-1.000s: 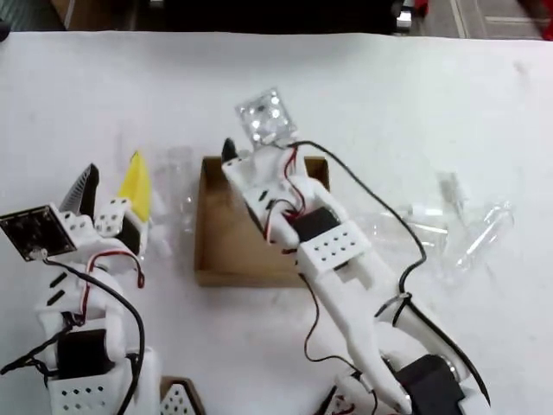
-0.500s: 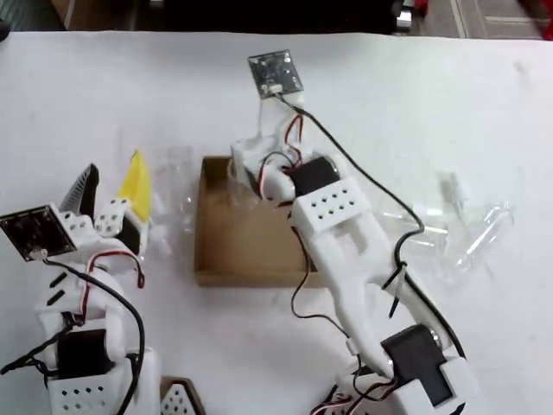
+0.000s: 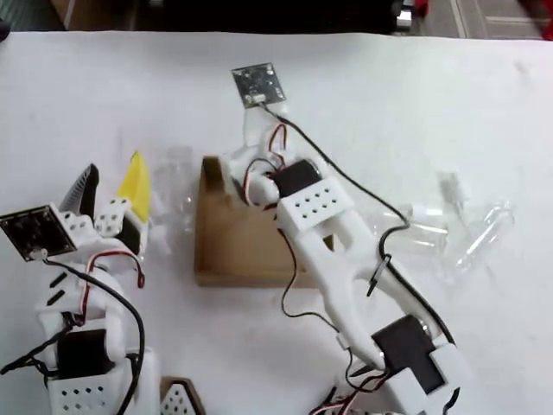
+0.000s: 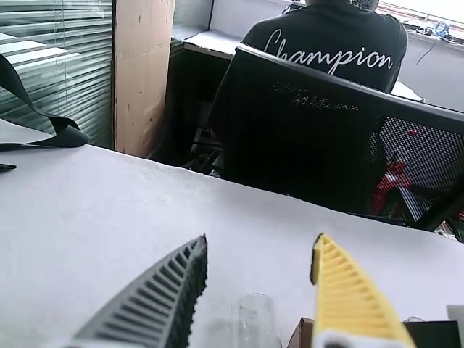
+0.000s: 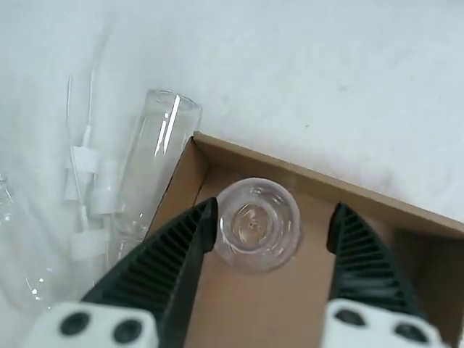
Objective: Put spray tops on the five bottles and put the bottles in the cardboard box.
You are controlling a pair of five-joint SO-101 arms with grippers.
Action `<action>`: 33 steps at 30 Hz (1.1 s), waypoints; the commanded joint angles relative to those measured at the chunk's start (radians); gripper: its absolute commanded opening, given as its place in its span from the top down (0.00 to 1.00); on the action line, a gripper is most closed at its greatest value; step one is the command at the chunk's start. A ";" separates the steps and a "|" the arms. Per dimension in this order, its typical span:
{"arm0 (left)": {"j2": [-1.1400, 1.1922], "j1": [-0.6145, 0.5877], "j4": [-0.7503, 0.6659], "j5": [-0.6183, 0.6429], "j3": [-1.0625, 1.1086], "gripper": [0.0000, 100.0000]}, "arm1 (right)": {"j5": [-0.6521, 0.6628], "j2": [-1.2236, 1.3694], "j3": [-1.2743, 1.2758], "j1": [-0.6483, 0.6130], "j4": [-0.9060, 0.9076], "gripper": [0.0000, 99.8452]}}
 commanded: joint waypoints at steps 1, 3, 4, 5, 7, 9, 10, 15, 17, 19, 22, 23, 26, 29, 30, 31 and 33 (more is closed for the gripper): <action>-0.008 0.010 -0.021 -0.011 -0.011 0.78 | -0.014 -0.012 -0.049 0.010 -0.016 0.78; -0.008 0.010 -0.021 -0.011 -0.011 0.78 | -0.008 -0.013 -0.049 0.010 -0.019 0.82; -0.008 0.010 -0.021 -0.011 -0.011 0.78 | -0.006 -0.013 -0.049 0.008 -0.021 0.84; -0.008 0.010 -0.021 -0.011 -0.011 0.78 | -0.006 -0.012 -0.049 0.007 -0.021 0.86; -0.008 0.010 -0.021 -0.011 -0.011 0.78 | -0.006 -0.012 -0.051 0.007 -0.022 0.87; -0.008 0.010 -0.021 -0.011 -0.011 0.78 | -0.006 -0.010 -0.051 0.008 -0.022 0.87; -0.008 0.010 -0.021 -0.011 -0.011 0.78 | -0.006 -0.008 -0.051 0.010 -0.028 0.87; -0.008 0.010 -0.023 -0.011 -0.011 0.78 | -0.006 -0.002 -0.044 0.010 -0.048 0.87; -0.008 0.010 -0.023 -0.011 -0.011 0.78 | -0.006 -0.002 -0.044 0.010 -0.048 0.88; -0.007 0.012 -0.023 -0.011 -0.011 0.78 | -0.006 -0.002 -0.044 0.010 -0.050 0.92; -0.007 0.012 -0.025 -0.011 -0.011 0.78 | -0.006 -0.002 -0.044 0.010 -0.050 0.99; -0.007 0.012 -0.025 -0.011 -0.011 0.78 | -0.006 -0.002 -0.044 0.010 -0.050 0.98; -0.007 0.012 -0.025 -0.011 -0.011 0.78 | -0.006 -0.002 -0.044 0.010 -0.050 0.97; -0.007 0.012 -0.025 -0.011 -0.011 0.78 | -0.006 -0.002 -0.044 0.010 -0.061 0.98; -0.007 0.012 -0.025 -0.011 -0.011 0.78 | -0.005 -0.002 -0.044 0.008 -0.082 0.98; -0.007 0.012 -0.025 -0.011 -0.011 0.78 | -0.005 -0.002 -0.044 0.008 -0.110 0.98; -0.007 0.012 -0.025 -0.011 -0.011 0.78 | -0.003 -0.001 -0.043 0.007 -0.168 0.98</action>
